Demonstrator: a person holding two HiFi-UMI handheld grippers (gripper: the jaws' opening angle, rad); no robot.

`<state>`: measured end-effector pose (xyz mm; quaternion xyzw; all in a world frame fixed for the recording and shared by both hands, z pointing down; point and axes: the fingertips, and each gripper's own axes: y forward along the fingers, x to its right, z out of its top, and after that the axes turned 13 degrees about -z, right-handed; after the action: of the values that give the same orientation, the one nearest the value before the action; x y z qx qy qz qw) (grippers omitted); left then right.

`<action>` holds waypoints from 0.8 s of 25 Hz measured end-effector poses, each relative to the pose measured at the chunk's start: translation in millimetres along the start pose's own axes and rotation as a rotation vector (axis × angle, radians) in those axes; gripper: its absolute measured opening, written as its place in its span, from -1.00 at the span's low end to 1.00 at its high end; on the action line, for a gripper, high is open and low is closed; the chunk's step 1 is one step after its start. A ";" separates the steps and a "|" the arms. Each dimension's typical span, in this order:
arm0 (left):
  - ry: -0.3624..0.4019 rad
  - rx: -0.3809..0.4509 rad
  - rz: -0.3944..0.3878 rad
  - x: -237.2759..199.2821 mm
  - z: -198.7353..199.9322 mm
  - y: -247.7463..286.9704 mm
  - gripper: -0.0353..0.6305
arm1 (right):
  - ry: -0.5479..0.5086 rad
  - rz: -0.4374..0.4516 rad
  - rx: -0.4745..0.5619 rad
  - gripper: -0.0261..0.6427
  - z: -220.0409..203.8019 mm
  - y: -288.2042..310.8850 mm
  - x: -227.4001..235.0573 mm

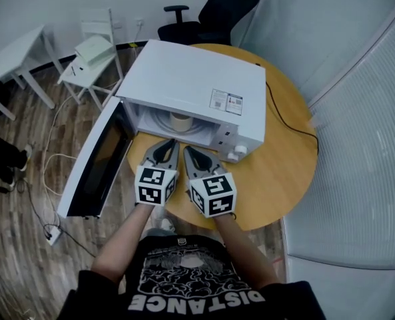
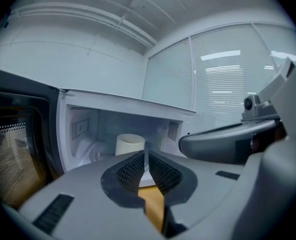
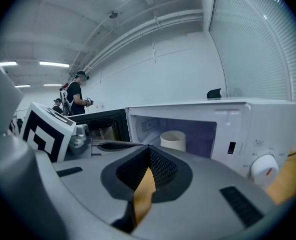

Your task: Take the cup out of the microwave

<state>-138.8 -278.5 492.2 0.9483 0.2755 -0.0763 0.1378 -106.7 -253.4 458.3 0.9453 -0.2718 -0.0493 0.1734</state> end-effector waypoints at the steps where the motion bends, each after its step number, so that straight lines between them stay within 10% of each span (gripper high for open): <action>1: -0.001 -0.002 -0.002 -3.8 -0.7 2.7 -0.84 | -0.001 -0.004 -0.001 -0.88 0.3 2.8 0.2; 20: 0.000 -0.048 -0.114 -53.1 -9.3 72.7 0.20 | 0.022 -0.074 0.004 -0.88 8.1 43.1 25.2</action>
<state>-143.1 -361.2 528.7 0.9275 0.3307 -0.0775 0.1561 -108.2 -303.3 466.0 0.9555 -0.2350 -0.0446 0.1728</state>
